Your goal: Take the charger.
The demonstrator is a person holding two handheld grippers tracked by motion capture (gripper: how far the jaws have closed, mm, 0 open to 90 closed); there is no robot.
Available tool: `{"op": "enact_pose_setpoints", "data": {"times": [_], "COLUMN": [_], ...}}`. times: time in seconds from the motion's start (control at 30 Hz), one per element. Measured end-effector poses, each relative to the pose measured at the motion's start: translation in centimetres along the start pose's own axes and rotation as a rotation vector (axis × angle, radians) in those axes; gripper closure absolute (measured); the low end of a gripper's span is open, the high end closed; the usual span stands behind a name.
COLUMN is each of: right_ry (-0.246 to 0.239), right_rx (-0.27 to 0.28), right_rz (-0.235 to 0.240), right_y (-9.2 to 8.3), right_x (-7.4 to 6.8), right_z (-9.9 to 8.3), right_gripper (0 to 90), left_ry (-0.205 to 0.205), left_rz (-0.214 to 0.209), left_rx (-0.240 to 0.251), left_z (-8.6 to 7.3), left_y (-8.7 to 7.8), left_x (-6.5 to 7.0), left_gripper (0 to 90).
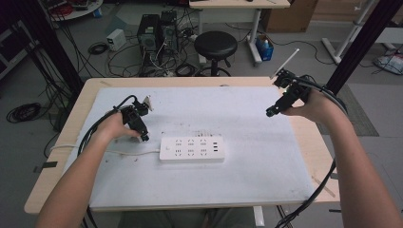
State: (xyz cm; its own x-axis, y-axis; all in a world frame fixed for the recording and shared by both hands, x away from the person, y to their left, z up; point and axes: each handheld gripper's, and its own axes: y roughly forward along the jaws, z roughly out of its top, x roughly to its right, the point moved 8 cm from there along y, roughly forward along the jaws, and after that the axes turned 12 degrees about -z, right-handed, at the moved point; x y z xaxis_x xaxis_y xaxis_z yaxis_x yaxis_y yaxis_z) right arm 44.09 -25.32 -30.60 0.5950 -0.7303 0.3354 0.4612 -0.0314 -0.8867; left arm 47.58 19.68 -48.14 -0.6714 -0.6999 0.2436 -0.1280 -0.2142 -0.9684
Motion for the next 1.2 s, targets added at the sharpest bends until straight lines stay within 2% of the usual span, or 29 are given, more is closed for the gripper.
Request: {"op": "enact_pose_setpoints", "data": {"times": [0.17, 0.27, 0.33, 0.37, 0.53, 0.63, 0.77, 0.97, 1.1, 1.2], "right_ry": [0.000, 0.012, 0.013, 0.000, -0.001, 0.002, 0.037, 0.124, 0.131, 0.146], "right_rx": [0.000, 0.000, -0.005, -0.001, -0.002, -0.001, -0.003, -0.036, -0.024, -0.032], "right_rz": [0.002, 0.002, 0.001, -0.001, -0.003, -0.006, 0.002, 0.015, 0.005, 0.000], "right_y": [0.1, 0.1, 0.2, 0.3, 0.3, 0.3, 0.2, 0.0, -0.5, -0.8], "right_x": [0.0, -0.1, -0.1, 0.0, 0.0, 0.0, 0.0, 0.0, 0.1, -0.1], "right_z": [0.0, 0.0, -0.1, -0.1, -0.1, -0.1, 0.0, 0.2, 0.4, 0.4], "right_gripper": [9.3, 9.3, 9.3, 9.3, 9.3, 9.4, 9.4, 9.4, 9.4, 9.4], "left_ry": [0.001, 0.007, 0.008, 0.008, 0.018, 0.024, 0.051, 0.098, 0.104, 0.125], "left_rz": [0.014, 0.000, -0.003, -0.003, 0.004, 0.005, 0.019, 0.034, 0.046, 0.060], "left_rx": [-0.021, -0.034, -0.033, -0.027, -0.024, -0.003, 0.002, 0.044, 0.074, 0.068], "left_z": [0.0, -0.1, -0.2, -0.1, -0.1, 0.0, 0.0, 0.2, 0.4, 0.4], "left_y": [0.4, 0.6, 0.7, 0.7, 0.6, -0.2, -2.6, -8.0, -11.1, -12.5], "left_x": [-0.2, -0.3, -0.3, -0.3, -0.1, 0.1, 1.0, 3.2, 4.2, 4.9], "left_gripper": [26.7, 34.9, 37.3, 42.1, 42.3, 42.4, 42.5, 42.4, 42.4, 42.4]}}
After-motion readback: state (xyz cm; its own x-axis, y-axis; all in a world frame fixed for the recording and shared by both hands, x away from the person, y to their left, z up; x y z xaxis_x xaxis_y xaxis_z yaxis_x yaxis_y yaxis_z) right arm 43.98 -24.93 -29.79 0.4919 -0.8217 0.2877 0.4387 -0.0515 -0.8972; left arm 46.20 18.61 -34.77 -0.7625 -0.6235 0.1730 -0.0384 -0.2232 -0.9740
